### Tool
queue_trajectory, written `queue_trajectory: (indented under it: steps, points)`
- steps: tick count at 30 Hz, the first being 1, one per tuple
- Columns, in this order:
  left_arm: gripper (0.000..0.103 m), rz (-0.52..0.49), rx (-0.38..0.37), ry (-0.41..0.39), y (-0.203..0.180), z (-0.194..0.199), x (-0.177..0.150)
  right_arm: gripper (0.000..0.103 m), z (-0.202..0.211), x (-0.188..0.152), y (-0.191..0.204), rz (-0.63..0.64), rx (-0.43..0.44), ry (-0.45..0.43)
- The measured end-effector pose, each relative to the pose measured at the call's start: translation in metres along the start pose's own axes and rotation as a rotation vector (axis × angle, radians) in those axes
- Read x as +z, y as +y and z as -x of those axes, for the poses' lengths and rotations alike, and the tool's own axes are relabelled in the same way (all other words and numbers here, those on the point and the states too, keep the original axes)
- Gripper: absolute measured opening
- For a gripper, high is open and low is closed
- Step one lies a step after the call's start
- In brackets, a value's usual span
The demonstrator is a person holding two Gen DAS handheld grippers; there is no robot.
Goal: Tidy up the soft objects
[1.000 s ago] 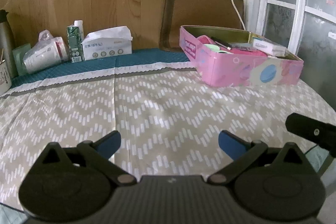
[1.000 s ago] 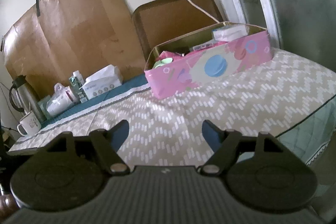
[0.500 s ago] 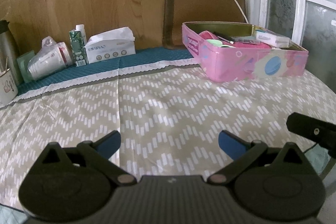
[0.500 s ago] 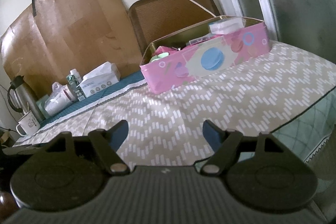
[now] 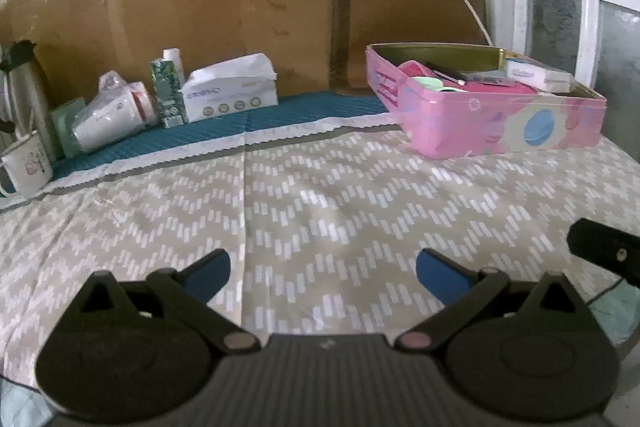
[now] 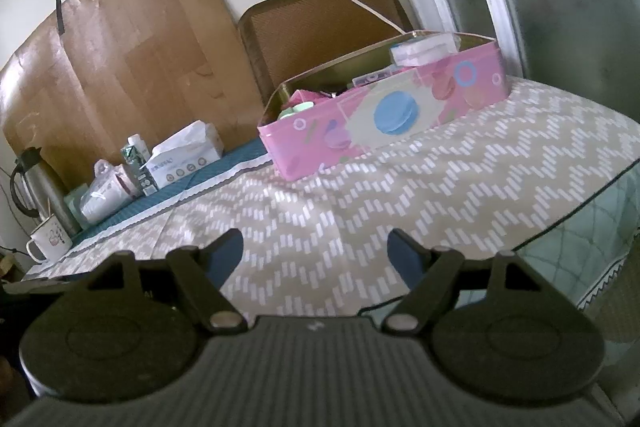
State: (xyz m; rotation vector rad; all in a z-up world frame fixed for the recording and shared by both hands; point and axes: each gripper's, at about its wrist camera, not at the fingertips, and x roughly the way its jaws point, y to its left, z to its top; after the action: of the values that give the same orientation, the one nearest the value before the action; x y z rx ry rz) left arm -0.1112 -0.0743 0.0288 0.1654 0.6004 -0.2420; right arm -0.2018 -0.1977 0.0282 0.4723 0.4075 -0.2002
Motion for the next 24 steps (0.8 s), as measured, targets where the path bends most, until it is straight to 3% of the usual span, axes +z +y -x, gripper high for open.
queue_trajectory:
  steps: [16, 24]
  points:
    - [0.103, -0.006, 0.051, -0.014, -0.0016, -0.0005, 0.0004, 0.082, -0.0021, 0.0001, -0.0075, -0.019, -0.002, 0.005]
    - [0.103, -0.008, 0.005, -0.031, -0.0024, 0.0026, 0.0002, 0.082, -0.0031, -0.0002, -0.0100, -0.028, 0.000, 0.011]
